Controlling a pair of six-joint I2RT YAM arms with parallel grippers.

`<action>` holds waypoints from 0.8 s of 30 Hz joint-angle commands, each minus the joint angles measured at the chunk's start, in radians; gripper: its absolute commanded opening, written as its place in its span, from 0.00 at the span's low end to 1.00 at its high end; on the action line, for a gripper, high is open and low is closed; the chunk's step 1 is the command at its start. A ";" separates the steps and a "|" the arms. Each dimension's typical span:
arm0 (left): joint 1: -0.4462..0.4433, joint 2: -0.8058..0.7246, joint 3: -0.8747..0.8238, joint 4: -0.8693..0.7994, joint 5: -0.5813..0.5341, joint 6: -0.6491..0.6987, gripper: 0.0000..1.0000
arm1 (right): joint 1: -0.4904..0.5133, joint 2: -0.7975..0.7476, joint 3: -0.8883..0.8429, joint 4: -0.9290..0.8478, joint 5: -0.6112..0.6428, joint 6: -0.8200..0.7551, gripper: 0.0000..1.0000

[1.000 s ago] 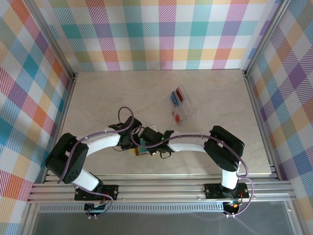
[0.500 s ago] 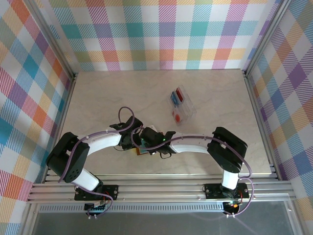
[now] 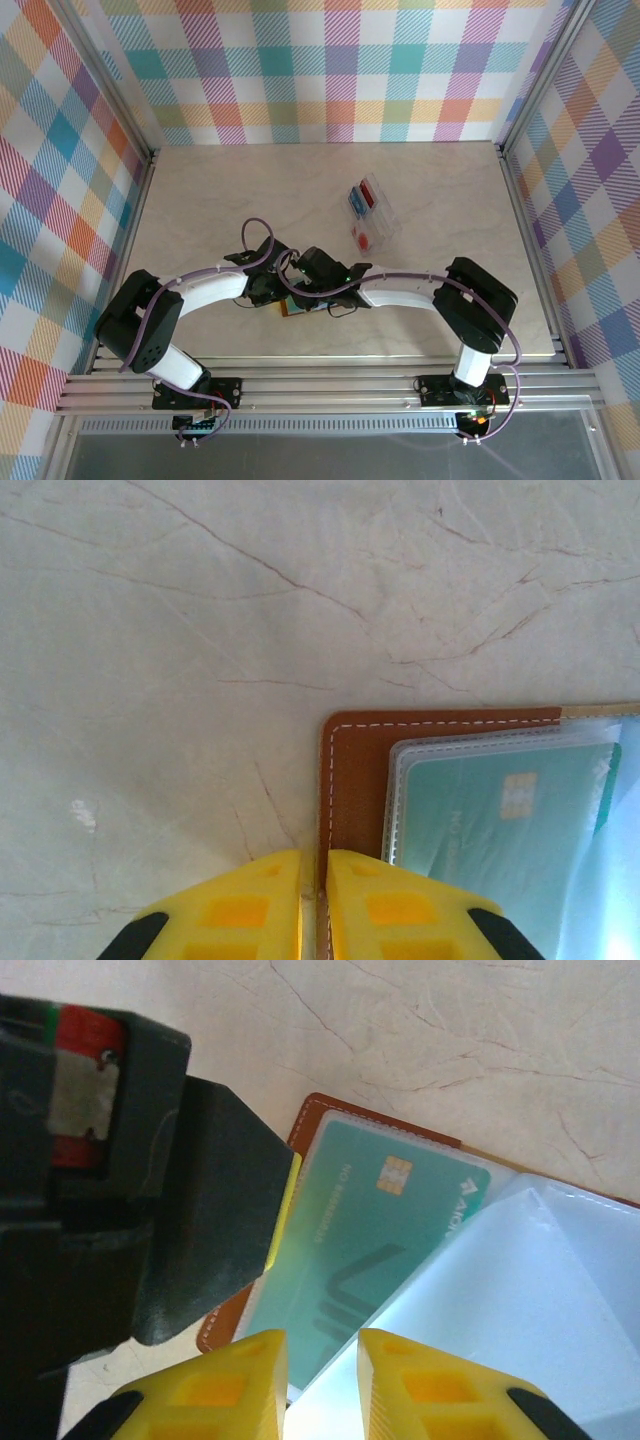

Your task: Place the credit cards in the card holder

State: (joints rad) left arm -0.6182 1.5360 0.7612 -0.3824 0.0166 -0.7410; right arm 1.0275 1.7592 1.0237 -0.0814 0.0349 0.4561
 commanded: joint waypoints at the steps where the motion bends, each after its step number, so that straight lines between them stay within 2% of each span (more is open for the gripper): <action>1: -0.020 0.042 -0.035 0.151 0.261 -0.020 0.15 | 0.000 0.037 -0.004 0.087 -0.111 0.021 0.29; 7: 0.064 -0.037 -0.076 0.169 0.356 -0.026 0.19 | -0.015 0.057 0.000 0.109 -0.140 0.035 0.31; 12: 0.105 -0.094 -0.083 0.149 0.384 -0.017 0.19 | -0.025 0.057 -0.002 0.116 -0.154 0.044 0.32; 18: 0.154 -0.178 -0.103 0.097 0.370 -0.028 0.21 | -0.035 0.082 0.007 0.121 -0.180 0.052 0.33; 21: 0.177 -0.241 -0.106 0.010 0.302 -0.023 0.23 | -0.037 0.092 0.014 0.125 -0.187 0.055 0.33; 24: 0.211 -0.301 -0.113 -0.041 0.278 -0.022 0.24 | -0.038 0.095 0.020 0.124 -0.192 0.054 0.33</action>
State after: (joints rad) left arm -0.4416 1.2835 0.6571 -0.3466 0.2989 -0.7525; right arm 0.9913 1.8370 1.0237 0.0193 -0.1322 0.4946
